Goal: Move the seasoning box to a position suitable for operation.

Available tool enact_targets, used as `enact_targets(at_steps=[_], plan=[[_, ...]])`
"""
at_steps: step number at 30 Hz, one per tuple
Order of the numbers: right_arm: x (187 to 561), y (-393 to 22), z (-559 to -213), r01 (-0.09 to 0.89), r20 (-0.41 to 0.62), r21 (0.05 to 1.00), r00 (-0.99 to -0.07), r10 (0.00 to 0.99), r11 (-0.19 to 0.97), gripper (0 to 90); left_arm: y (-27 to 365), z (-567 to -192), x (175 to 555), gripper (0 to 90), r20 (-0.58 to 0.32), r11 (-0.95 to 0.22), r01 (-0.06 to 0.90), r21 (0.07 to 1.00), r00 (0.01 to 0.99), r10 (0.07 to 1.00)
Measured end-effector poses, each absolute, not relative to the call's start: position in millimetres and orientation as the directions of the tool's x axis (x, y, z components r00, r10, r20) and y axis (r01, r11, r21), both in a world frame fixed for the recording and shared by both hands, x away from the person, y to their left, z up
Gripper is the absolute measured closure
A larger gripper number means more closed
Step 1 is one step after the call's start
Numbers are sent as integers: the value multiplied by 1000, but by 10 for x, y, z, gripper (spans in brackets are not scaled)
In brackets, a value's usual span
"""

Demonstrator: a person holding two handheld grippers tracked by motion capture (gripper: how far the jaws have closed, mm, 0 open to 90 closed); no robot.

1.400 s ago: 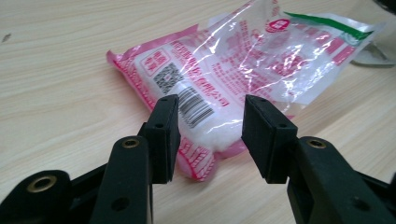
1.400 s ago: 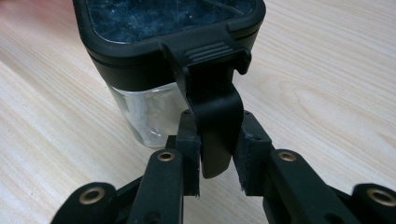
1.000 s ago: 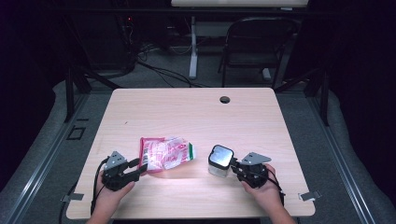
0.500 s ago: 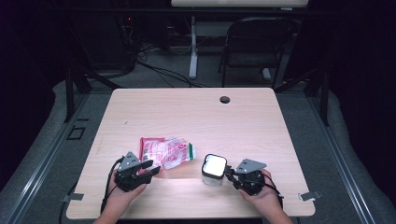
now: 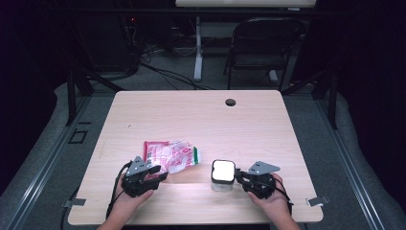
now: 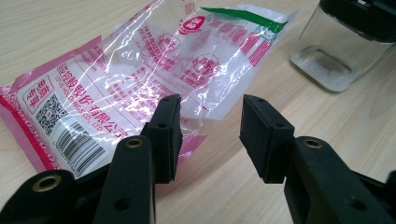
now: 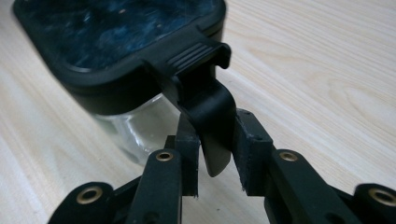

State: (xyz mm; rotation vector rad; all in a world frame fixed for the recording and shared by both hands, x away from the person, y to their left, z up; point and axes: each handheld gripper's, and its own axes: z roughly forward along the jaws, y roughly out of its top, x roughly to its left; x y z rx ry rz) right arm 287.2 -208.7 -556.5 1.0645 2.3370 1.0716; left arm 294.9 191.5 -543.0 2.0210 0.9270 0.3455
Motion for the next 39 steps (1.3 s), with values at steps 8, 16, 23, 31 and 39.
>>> enact_targets(at_steps=[8,16,23,31,39], plan=[[2875,-2122,-5552,501,16,768,-638,770,399,697,1928,-5442,2955,577,-103,-344,490,801,679,727],[2855,-2084,-5534,493,-13,769,-625,780,407,724,1939,-5437,2960,577,-105,-338,490,803,675,730],[2919,-2035,-5544,490,-24,777,-603,798,394,713,1913,-5429,2952,590,-98,-348,485,802,683,724],[2827,-2150,-5440,573,105,758,-580,808,313,682,1923,-5413,2943,606,-109,-328,485,811,675,729],[2773,-2221,-5286,619,165,751,-514,842,230,682,1925,-5331,3008,609,-142,-301,500,812,670,729]])
